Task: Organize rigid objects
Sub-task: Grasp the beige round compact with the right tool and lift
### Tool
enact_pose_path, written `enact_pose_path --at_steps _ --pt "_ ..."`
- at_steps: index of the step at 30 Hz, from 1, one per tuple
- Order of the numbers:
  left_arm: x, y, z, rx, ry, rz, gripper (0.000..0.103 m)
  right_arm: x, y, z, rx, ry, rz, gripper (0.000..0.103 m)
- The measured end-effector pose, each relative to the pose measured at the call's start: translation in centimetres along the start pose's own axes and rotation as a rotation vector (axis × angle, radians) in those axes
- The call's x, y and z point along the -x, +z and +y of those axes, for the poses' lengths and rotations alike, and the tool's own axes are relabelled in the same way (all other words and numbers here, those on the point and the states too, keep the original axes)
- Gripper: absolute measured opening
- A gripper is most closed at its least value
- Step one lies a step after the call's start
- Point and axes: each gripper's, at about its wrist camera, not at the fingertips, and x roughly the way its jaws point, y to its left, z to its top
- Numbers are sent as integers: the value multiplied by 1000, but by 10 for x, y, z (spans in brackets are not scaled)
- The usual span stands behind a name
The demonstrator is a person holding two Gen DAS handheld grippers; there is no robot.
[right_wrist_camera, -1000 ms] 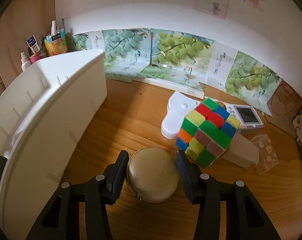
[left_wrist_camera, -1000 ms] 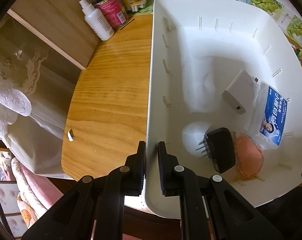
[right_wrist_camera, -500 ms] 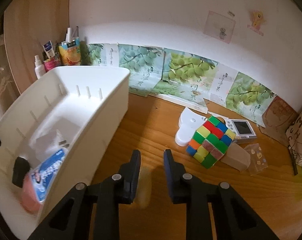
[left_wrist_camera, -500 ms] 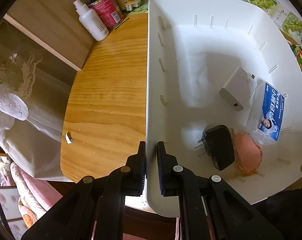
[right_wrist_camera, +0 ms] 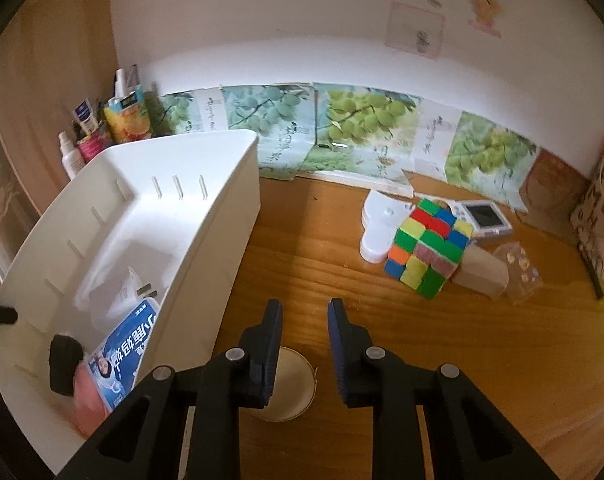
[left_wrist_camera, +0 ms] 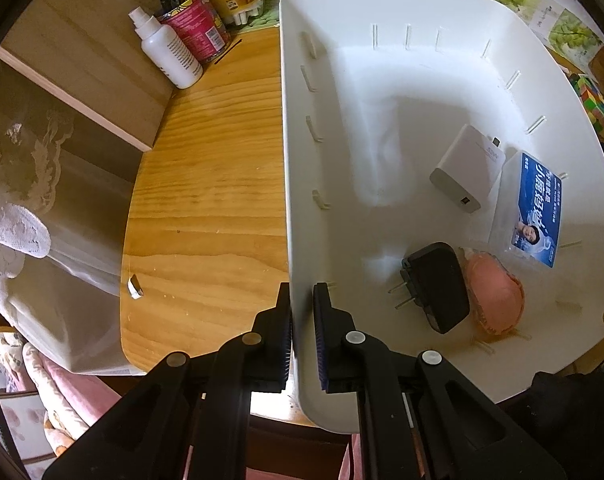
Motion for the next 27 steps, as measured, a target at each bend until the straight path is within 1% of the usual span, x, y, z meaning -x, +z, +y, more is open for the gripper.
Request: enact_pose_path --at_steps 2,4,5,6,7,9,11,12,13,14,20,24,27 --pt "0 1 1 1 -7 3 10 -4 -1 -4 -32 2 17 28" --pt "-1 1 2 3 -13 8 10 -9 -2 -9 -65 3 35 35" --pt "-2 1 3 4 -13 8 10 -11 -3 -12 -84 4 43 37" --pt "-2 1 3 4 -12 8 10 -12 -3 -14 -96 3 50 42" --pt "-2 1 3 3 -12 9 10 -14 -4 -16 -107 3 58 50" --pt "-2 1 3 8 -13 11 10 -17 -5 -20 -124 -2 74 59" --pt "-3 1 3 15 -16 15 10 -19 -6 -23 -136 11 88 60" --pt "-4 1 3 18 -17 16 10 -20 -7 -24 -139 27 95 62" --pt "-4 1 3 21 -17 16 10 -21 -7 -25 -140 47 106 66" --pt "-5 1 4 23 -17 17 10 -21 -8 -26 -135 65 115 68" --pt "-7 1 5 37 -20 23 10 -25 -14 -23 -68 125 161 70" --pt "-7 1 5 42 -19 26 10 -24 -20 -19 -6 147 173 71" --pt "-7 1 5 45 -17 27 10 -25 -24 -17 37 162 184 74"
